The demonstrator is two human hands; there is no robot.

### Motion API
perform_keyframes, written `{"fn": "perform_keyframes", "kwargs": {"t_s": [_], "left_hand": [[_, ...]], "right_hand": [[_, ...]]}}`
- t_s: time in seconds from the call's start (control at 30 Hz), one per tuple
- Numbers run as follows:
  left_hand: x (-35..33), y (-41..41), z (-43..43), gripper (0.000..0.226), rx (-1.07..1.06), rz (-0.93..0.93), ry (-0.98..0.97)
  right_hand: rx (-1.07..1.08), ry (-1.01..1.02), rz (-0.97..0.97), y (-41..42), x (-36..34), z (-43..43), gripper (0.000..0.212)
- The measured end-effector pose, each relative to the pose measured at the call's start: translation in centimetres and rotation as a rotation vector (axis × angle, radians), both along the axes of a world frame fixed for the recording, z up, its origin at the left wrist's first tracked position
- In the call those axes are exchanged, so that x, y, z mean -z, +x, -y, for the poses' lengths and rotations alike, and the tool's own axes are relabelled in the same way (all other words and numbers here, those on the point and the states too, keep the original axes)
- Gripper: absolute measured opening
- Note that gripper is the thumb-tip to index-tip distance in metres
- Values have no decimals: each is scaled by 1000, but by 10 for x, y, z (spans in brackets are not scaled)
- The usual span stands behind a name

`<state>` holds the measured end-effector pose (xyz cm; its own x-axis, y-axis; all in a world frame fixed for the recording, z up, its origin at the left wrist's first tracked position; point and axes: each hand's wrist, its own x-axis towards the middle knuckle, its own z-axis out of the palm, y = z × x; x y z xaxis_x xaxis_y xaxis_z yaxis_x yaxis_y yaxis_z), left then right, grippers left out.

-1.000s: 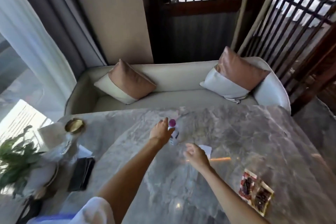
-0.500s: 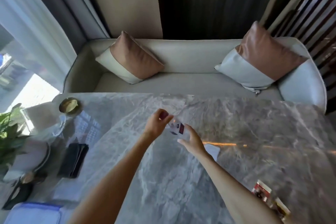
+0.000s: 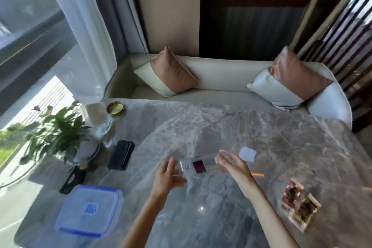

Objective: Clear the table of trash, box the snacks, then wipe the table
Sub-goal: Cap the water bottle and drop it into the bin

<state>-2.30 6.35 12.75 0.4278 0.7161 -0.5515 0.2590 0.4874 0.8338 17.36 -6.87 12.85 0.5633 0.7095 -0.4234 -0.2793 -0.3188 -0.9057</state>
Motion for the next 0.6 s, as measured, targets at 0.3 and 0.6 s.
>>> {"fn": "perform_keyframes", "kwargs": {"t_s": [0.3,0.6], "left_hand": [[-31,-123,84,12,105,207,227],[-35,-185,113,16,-166,129,266]], "right_hand": [[113,-186,-109,-135,-30,97,48],[-210,4,-156,-167,-57,97,48]]}}
